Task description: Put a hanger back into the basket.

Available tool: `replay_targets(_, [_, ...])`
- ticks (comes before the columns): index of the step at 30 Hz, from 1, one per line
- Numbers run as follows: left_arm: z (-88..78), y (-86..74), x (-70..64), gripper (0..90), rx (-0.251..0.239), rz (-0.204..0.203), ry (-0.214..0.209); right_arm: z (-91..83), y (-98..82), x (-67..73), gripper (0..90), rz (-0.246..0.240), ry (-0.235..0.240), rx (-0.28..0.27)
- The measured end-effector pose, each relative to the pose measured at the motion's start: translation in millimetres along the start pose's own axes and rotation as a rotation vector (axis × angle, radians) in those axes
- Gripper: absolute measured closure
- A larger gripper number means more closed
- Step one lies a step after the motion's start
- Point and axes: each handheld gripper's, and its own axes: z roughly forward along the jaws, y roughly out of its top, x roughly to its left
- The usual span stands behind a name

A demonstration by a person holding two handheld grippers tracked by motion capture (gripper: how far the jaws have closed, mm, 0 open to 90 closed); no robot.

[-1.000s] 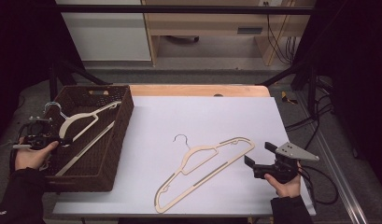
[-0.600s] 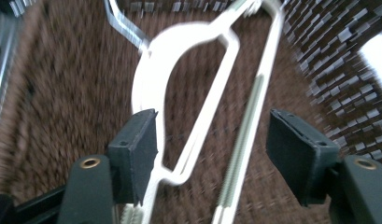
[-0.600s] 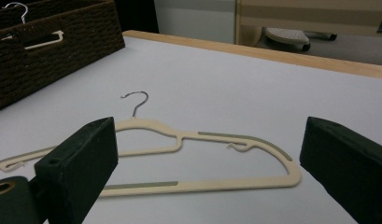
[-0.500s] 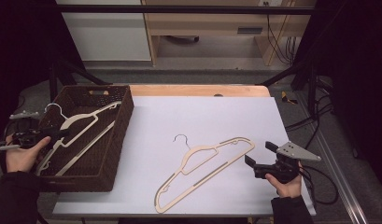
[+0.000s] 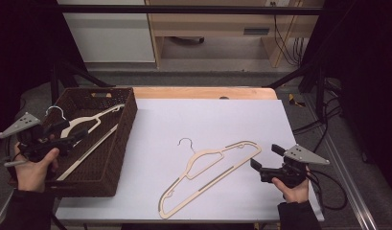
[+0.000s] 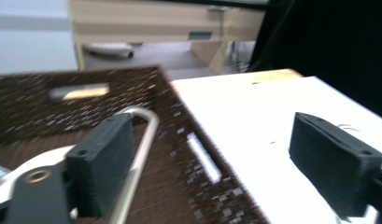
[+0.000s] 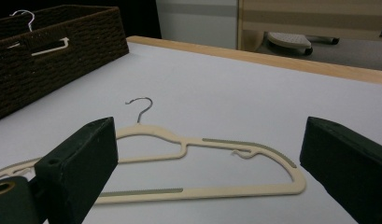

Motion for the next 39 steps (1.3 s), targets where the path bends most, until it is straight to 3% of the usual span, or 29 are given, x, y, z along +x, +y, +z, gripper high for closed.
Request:
replay_targets(1, [0.0,0.0,0.0,10.6,0.000,0.000,0.000,0.0,0.0,0.0,4.5,0.000,0.000,0.000])
replay_targets(6, [13.2,-10.3,-32.1,8.1,-0.037,0.021,-0.079,2.8,-0.7,0.4,4.6,0.000,0.006,0.006])
replay_targets(7, [13.2,-10.3,-32.1,7.9,-0.037,0.021,-0.079,3.1,-0.8,0.3,4.6,-0.003,0.005,0.007])
replay_targets(8, [18.5,-14.0,-43.5,7.9,-0.034,0.048,-0.083,3.0,-0.8,0.4,4.6,-0.001,0.004,0.009])
replay_targets(10, [21.2,-15.4,-49.3,7.3,-0.020,0.070,-0.083,3.0,-0.7,0.0,4.7,-0.002,0.004,0.006])
replay_targets(11, [25.5,-18.8,-60.4,7.2,-0.011,0.092,-0.109,2.9,-0.7,-0.1,4.7,-0.002,0.004,0.006])
replay_targets(15, [31.7,-24.3,-75.6,7.3,-0.016,0.103,-0.139,3.9,-1.0,0.9,4.9,0.003,0.006,0.009])
replay_targets(16, [36.3,-28.1,-82.5,7.3,-0.009,0.123,-0.148,4.1,-1.1,1.0,4.9,0.001,0.007,0.009])
replay_targets(33, [68.8,-63.8,-119.0,7.6,0.068,0.154,-0.242,15.8,-1.8,6.8,5.5,0.005,0.024,0.029])
replay_targets(39, [80.4,-79.5,-121.9,8.4,0.111,0.129,-0.259,27.0,3.7,16.0,7.1,0.000,0.048,0.034])
